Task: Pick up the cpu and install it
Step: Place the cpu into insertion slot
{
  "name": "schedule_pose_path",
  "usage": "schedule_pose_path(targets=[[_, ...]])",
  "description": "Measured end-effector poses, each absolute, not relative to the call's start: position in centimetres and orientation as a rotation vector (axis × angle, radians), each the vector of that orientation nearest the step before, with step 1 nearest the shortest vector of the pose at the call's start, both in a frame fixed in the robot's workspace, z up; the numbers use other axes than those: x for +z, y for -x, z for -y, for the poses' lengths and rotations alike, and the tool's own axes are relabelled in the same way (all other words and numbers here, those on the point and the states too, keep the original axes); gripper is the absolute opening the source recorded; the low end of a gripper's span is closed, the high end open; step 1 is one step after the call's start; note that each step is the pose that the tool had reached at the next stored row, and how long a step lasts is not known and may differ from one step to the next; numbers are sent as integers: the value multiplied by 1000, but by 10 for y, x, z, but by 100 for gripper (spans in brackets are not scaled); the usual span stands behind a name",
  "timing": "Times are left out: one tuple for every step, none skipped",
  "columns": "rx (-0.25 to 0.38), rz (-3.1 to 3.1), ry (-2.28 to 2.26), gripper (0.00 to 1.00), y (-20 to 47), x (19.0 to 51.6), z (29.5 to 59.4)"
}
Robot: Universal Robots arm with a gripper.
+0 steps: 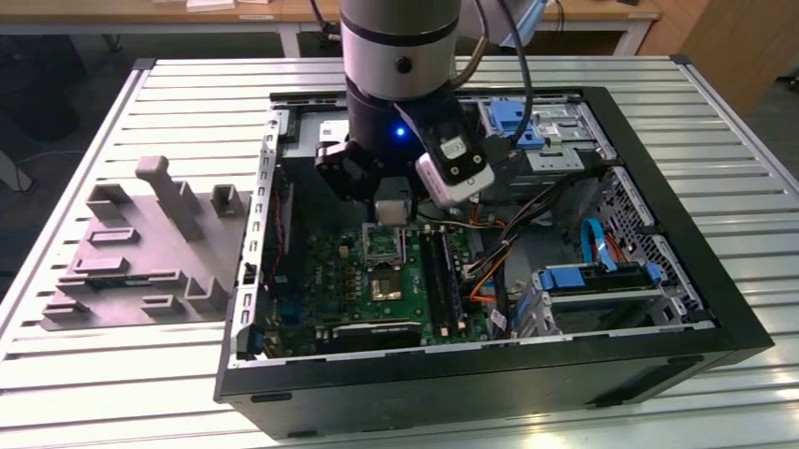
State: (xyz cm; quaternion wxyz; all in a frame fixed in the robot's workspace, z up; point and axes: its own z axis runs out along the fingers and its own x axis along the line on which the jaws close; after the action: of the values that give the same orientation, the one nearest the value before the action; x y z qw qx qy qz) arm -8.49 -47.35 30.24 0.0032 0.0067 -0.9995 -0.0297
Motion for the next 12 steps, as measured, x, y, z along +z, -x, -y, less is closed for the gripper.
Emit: schedule_pose_path(targets=[[-93,3134,-26,47,85,301,474],[-93,3134,-27,47,85,299,474],[-93,3134,-28,47,85,297,475],[-93,3133,-30,47,85,295,475],[-93,3133,-36,47,85,293,475],[-93,3133,-47,47,85,291,476],[-93,3132,-60,47,85,290,476],[-93,3132,-64,47,85,288,476],[-93,3132,-64,47,85,286,476],[-93,3132,-64,47,85,284,476],[-93,3132,-64,47,85,282,477],[-93,3132,-64,47,85,281,477]])
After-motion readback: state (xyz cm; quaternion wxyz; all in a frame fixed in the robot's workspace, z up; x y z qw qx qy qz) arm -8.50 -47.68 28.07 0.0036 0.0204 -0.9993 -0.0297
